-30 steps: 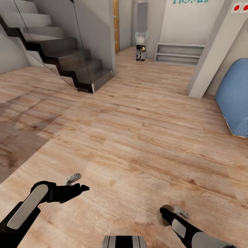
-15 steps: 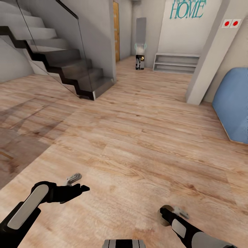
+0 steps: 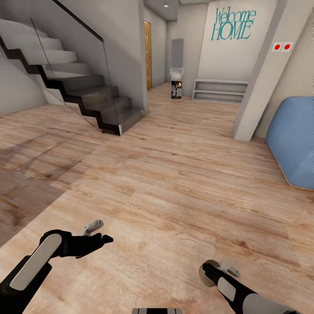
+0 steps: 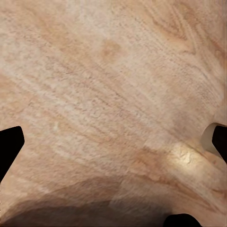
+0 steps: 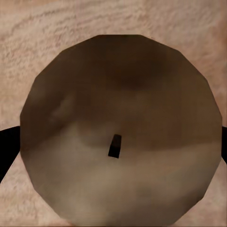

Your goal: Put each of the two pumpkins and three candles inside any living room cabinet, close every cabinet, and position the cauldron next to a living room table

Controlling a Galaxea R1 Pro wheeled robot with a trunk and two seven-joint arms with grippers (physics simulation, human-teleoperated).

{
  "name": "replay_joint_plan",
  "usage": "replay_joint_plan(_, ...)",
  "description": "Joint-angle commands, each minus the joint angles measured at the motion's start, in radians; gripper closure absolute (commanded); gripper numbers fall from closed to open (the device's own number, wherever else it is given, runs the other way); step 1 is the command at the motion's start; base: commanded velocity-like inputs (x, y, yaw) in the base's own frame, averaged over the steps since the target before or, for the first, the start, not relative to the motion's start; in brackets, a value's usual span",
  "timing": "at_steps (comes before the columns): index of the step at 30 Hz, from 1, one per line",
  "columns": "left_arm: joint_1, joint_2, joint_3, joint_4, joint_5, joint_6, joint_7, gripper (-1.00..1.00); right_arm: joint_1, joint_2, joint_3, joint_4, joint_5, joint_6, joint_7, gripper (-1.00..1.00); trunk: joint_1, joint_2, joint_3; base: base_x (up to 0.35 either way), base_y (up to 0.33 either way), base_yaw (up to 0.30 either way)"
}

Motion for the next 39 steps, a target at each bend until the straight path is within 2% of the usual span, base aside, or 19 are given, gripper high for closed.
replay_joint_plan(1,-0.001,0.001,-0.001,-0.001,0.01,-0.001,0.011,-1.0,0.0,0.0,0.008,-0.001,-0.01,-0.002,-0.004,1.0,-0.001,0.0,0.003,0.0,0.0,0.0)
replay_joint_plan(19,-0.001,-0.001,-0.001,0.001,0.007,-0.002,0.024,-1.0,0.0,0.0,0.008,-0.002,-0.01,-0.004,-0.004,1.0,-0.009,0.005,0.073,-0.017,0.0,0.0)
replay_joint_plan(26,-0.001,-0.002,-0.001,0.001,0.003,-0.003,0.026,-1.0,0.0,0.0,0.008,-0.001,-0.01,-0.003,-0.005,1.0,-0.036,0.054,0.095,-0.252,0.047,0.0)
replay_joint_plan(32,-0.001,-0.031,-0.003,0.001,-0.007,-0.005,0.029,-1.0,0.0,0.0,0.008,-0.001,-0.01,-0.003,-0.007,1.0,-0.059,0.096,0.113,-0.048,0.007,0.0)
replay_joint_plan(39,-0.001,-0.046,-0.006,0.001,-0.008,-0.007,0.033,-1.0,0.0,0.0,0.009,-0.001,-0.009,-0.005,-0.007,1.0,-0.086,0.145,0.135,-0.003,0.0,0.0)
